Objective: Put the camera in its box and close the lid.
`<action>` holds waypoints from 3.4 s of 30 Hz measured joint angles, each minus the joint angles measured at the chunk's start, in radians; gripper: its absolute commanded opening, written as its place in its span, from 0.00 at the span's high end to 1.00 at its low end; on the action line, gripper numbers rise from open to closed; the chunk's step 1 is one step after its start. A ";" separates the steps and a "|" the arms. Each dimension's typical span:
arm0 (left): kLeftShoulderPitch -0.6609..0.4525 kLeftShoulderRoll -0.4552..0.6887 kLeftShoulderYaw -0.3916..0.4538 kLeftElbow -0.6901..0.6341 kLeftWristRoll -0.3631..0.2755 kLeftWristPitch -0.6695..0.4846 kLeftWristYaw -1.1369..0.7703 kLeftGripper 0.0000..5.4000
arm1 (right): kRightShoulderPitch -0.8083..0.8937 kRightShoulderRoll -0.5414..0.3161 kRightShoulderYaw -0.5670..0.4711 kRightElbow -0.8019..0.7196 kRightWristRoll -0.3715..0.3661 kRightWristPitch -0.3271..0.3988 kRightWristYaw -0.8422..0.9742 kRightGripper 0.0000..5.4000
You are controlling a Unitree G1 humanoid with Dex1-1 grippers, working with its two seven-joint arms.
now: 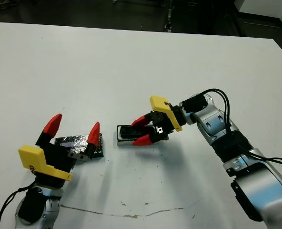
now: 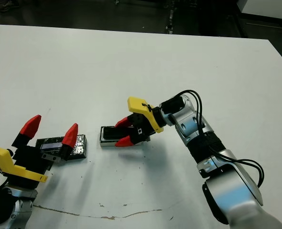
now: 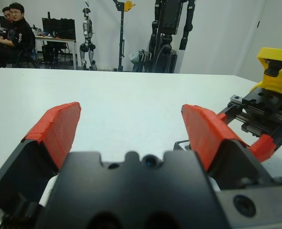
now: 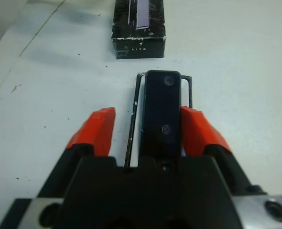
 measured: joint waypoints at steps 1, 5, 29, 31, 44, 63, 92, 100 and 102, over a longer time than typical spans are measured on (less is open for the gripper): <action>0.000 0.000 0.000 0.001 0.000 -0.001 0.000 0.00 | 0.000 0.000 0.000 0.001 0.000 -0.005 0.005 0.24; 0.000 0.000 0.000 0.004 0.000 -0.002 0.000 0.00 | 0.000 0.001 -0.001 0.005 0.002 -0.015 0.015 0.13; -0.001 0.000 0.000 0.006 0.002 -0.003 0.000 0.00 | 0.024 -0.073 -0.142 -0.119 0.093 0.051 0.004 0.00; -0.001 0.000 0.000 0.006 0.002 -0.003 0.000 0.00 | 0.043 -0.091 -0.189 -0.171 0.131 0.083 -0.019 0.00; -0.005 0.006 0.009 0.007 -0.001 -0.008 -0.006 0.00 | 0.543 -0.125 -0.555 -0.787 0.283 0.267 -0.587 0.23; -0.096 0.288 0.153 0.022 -0.096 0.061 -0.248 0.00 | 1.082 0.111 -0.640 -0.976 0.343 -0.004 -0.920 0.78; -0.675 0.722 0.008 0.721 -0.164 -0.073 -1.287 0.00 | 1.079 0.129 -0.573 -0.925 0.352 -0.078 -0.980 1.00; -0.674 0.689 -0.011 0.730 -0.183 -0.038 -1.344 0.00 | 1.084 0.128 -0.563 -0.930 0.346 -0.078 -1.005 1.00; -0.673 0.678 -0.016 0.734 -0.177 -0.058 -1.345 0.00 | 1.085 0.128 -0.560 -0.929 0.340 -0.079 -1.007 1.00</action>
